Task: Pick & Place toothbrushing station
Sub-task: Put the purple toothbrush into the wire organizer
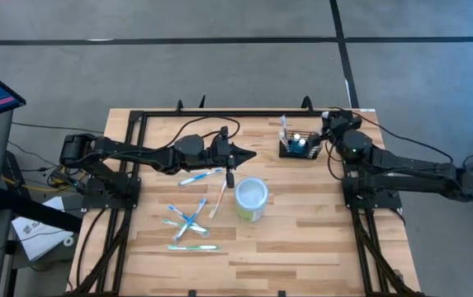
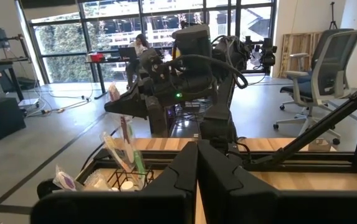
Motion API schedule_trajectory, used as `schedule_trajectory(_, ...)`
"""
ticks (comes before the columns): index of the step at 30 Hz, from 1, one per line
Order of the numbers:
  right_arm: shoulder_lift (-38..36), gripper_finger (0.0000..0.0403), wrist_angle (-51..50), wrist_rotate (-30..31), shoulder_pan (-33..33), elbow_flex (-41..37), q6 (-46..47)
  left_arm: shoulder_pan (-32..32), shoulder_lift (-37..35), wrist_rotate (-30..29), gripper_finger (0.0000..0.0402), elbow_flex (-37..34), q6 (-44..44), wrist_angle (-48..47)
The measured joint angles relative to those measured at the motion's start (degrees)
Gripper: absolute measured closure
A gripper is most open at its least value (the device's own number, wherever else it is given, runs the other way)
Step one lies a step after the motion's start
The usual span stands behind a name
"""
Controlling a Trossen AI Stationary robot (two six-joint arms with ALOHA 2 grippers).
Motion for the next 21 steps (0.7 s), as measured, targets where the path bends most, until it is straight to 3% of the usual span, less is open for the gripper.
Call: schedule_trajectory(21, 7.0, 0.0400, -0.1, 0.3, -1.5, 0.0, 6.4, -0.1, 0.0, -0.2, 0.0401, 0.0, -0.8, 0.0)
